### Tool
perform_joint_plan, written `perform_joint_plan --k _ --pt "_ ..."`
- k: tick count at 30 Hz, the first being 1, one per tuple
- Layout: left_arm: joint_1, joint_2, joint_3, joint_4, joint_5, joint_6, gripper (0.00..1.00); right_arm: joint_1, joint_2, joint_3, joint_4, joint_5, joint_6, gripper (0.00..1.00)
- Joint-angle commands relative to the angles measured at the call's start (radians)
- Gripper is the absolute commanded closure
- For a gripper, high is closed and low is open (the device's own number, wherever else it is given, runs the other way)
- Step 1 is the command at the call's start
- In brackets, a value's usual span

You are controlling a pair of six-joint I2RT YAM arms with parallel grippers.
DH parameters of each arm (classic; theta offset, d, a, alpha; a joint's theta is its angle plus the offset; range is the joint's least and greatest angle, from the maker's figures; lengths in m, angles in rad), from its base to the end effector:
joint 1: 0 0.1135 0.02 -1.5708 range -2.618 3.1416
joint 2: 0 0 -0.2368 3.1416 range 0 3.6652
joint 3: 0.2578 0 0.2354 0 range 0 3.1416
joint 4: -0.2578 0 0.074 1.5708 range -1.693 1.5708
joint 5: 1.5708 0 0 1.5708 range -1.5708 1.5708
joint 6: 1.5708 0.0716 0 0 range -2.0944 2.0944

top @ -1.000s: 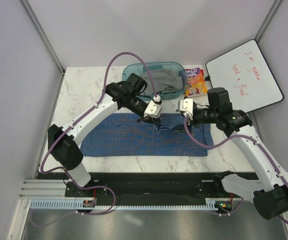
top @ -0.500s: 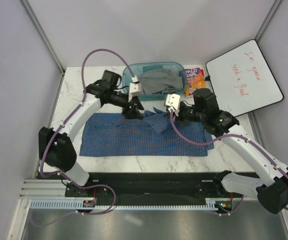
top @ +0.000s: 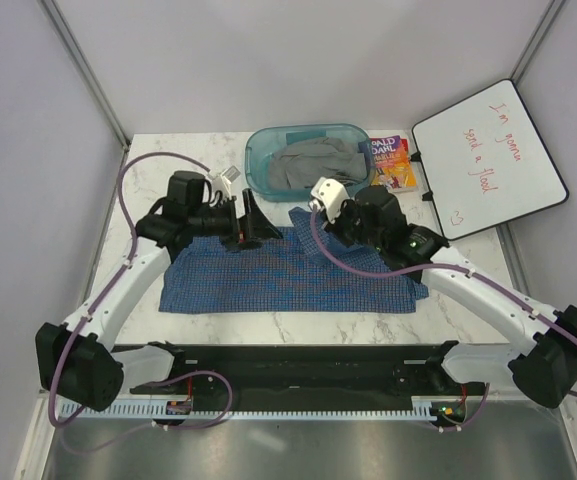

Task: Fold and stack the long sleeve shirts
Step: Fold the shirt

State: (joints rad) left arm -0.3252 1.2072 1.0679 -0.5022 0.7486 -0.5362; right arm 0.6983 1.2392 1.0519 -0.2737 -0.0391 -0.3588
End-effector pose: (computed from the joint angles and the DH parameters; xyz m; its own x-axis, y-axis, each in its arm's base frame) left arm 0.2411 -0.1327 0.2870 -0.8710 -0.1013 -0.4807 0.3558 0.5447 -0.7594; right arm 0.2342 0.2002 0.2892 -0.0840 -0.5286 -0.8447 -0.7463 0.5951 -0.2982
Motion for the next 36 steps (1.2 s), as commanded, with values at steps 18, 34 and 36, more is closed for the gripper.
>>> perform_joint_plan --k 18,34,36 --pt "-0.057 0.109 -0.046 0.082 -0.094 -0.696 0.01 0.291 0.048 -0.02 0.096 0.275 0.04 1.0" --pt "-0.089 0.153 -0.046 0.123 -0.086 -0.691 0.24 0.36 0.103 0.005 0.136 0.343 -0.015 1.0" --pt "-0.087 0.152 -0.042 0.131 -0.087 -0.68 0.49 0.369 0.098 0.005 0.128 0.337 -0.022 1.0"
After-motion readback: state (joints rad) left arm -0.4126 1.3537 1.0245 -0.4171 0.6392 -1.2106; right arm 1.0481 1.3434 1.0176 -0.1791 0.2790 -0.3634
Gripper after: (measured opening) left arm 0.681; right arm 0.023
